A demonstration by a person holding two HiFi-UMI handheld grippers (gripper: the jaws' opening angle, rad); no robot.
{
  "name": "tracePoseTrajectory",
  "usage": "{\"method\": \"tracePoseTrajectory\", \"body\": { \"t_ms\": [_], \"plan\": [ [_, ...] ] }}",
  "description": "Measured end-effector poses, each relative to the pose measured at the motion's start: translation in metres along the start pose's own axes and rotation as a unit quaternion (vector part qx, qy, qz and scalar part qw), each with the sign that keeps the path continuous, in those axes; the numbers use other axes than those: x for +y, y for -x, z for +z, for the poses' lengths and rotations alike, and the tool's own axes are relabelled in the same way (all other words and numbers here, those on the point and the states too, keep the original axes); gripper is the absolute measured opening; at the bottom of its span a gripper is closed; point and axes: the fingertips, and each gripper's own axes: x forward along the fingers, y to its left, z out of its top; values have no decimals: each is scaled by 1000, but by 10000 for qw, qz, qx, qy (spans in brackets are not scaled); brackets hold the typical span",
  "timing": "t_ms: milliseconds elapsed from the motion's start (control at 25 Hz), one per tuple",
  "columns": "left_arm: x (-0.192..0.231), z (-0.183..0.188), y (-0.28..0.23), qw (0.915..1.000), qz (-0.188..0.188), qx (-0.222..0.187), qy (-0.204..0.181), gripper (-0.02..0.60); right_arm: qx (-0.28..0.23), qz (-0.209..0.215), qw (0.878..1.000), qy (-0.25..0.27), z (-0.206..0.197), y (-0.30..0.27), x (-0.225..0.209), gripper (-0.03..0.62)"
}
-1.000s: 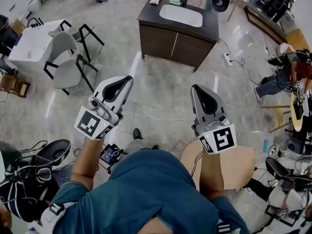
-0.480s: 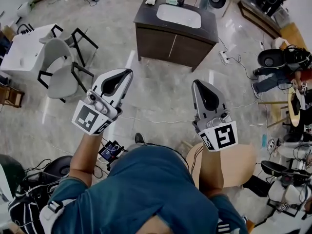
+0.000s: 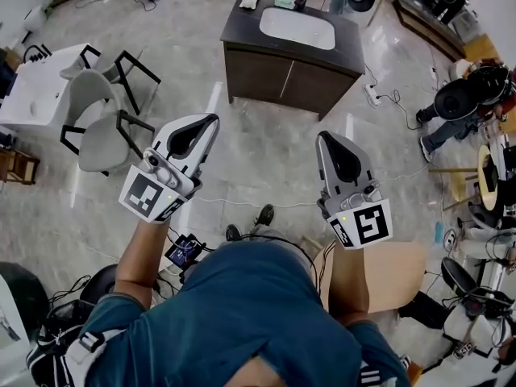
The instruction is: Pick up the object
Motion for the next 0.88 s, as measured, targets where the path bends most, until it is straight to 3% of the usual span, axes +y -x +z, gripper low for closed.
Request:
{"method": "tracePoseTrajectory", "body": {
  "t_ms": [880],
  "plan": [
    [57,-52,-140,9994,312,129,-108,5,-96,410,9990,-178,-55,-78,-139,14]
  ]
}}
